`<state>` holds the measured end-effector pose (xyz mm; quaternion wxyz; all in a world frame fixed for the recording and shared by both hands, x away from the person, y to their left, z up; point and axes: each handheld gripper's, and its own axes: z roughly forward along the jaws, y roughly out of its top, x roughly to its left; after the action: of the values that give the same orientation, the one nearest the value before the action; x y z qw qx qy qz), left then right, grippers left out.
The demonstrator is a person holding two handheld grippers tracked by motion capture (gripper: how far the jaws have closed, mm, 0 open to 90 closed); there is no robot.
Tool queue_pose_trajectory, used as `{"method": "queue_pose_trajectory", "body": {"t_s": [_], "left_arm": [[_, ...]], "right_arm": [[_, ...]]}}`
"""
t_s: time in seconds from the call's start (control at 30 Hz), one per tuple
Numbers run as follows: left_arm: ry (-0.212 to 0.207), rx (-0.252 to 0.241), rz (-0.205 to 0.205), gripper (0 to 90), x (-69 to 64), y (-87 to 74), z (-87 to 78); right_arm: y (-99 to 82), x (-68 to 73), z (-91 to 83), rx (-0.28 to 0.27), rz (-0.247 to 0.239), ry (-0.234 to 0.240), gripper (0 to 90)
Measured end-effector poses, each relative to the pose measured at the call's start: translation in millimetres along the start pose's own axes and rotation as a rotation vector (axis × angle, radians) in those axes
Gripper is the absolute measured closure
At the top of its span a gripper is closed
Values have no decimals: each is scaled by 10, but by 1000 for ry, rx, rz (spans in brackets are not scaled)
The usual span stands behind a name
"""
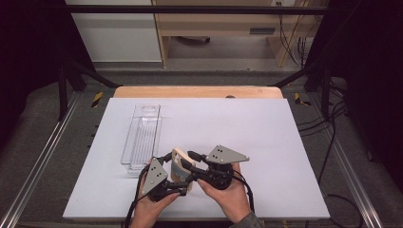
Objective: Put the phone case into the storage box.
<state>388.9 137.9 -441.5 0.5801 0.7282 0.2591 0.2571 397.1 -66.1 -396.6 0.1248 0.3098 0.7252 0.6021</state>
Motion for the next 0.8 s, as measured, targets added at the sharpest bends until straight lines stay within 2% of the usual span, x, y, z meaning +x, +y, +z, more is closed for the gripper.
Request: {"method": "queue_pose_trajectory", "body": {"t_s": [0.17,0.4,0.63,0.8], "left_arm": [[7,3,1,109,12,-1,-7],[20,4,-12,110,37,-2,-21],[22,2,-11,110,32,7,-27],[27,-5,-17,110,42,15,-39]], "right_arm": [[26,10,-40,-16,-9,-18,491],[72,-34,-135,-54,-11,-60,373],[137,-85,-241,-94,-37,-126,215],[134,-169,-295,-109,-20,-162,153]]}}
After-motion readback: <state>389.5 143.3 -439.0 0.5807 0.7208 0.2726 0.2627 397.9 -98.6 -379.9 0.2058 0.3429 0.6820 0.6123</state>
